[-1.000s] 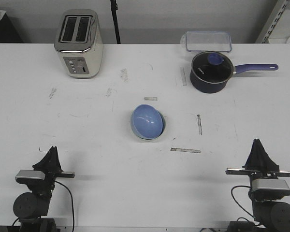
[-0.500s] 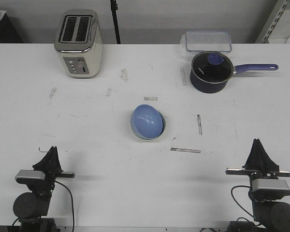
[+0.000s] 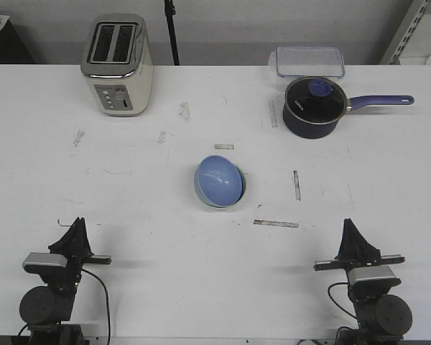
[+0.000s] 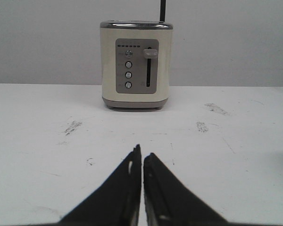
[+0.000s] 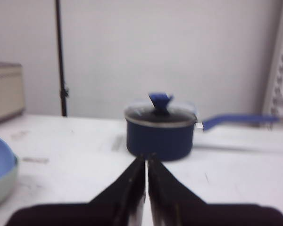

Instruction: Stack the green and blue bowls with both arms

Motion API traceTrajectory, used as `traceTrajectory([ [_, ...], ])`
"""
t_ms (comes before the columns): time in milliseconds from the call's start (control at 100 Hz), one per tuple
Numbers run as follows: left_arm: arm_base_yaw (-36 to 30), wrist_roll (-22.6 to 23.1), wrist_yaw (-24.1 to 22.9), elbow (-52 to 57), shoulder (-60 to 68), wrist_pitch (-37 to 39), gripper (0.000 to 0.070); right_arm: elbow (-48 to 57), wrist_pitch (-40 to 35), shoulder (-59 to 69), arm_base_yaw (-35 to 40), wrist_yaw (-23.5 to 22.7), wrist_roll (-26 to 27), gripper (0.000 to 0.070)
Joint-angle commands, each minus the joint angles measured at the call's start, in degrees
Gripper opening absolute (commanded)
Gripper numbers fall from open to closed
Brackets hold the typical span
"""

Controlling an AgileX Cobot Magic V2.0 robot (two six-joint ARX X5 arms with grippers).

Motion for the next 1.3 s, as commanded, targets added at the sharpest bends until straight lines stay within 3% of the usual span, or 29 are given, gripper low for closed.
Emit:
traceTrajectory([
  [0,0.1,0.5,0.3,-1.3,-0.1,0.8,0.0003,-1.1,1.1,0.0,0.3,0.2,1.6,0.0004],
  [120,0.1,0.5,0.3,-1.3,-0.1,0.8,0.0002,-4.8,5.6,0.0,0.2,0.2,1.7,0.0004],
  [1290,0.1,0.5,0.3,-1.3,-0.1,0.7,0.0003,-4.7,5.7,0.0,0.2,1.9,1.6,0.0004],
])
